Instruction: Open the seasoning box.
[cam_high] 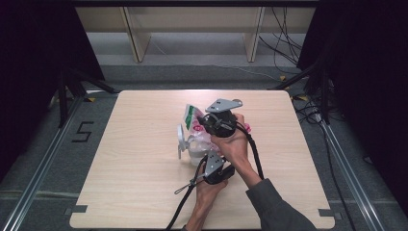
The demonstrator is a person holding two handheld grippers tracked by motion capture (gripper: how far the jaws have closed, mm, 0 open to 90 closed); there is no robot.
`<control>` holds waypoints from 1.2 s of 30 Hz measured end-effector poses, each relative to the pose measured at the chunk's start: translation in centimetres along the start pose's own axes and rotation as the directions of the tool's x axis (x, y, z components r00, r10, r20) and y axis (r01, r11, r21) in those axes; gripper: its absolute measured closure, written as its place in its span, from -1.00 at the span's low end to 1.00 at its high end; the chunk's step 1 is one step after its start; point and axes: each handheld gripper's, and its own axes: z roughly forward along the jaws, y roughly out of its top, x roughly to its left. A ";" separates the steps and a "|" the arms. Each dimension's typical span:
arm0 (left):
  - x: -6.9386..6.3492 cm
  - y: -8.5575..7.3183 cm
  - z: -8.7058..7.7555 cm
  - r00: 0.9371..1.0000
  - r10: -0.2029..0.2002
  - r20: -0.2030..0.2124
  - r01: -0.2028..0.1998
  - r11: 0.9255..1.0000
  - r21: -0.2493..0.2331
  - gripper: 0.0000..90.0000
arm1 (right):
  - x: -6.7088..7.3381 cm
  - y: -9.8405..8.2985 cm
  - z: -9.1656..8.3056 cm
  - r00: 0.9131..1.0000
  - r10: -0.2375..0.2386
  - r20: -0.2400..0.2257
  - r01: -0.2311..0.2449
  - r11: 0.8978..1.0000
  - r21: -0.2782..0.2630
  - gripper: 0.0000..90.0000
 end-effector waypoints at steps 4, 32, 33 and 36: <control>0.1 0.0 0.0 1.000 -0.002 -0.001 0.002 1.000 0.000 0.65 | 0.0 0.0 0.1 1.000 -0.004 -0.002 0.004 1.000 -0.002 1.00; -0.1 0.2 -0.1 1.000 -0.003 -0.001 0.003 1.000 -0.014 0.65 | 0.4 0.1 0.5 1.000 -0.021 0.001 0.021 1.000 0.004 1.00; -0.1 0.2 -0.2 1.000 0.000 -0.004 0.000 1.000 -0.016 0.65 | 0.4 0.2 0.3 1.000 0.001 0.000 -0.001 1.000 0.007 1.00; -0.1 0.1 -0.1 1.000 -0.005 0.001 0.005 1.000 -0.012 0.65 | 0.3 0.2 0.3 1.000 -0.012 0.003 0.012 1.000 0.008 1.00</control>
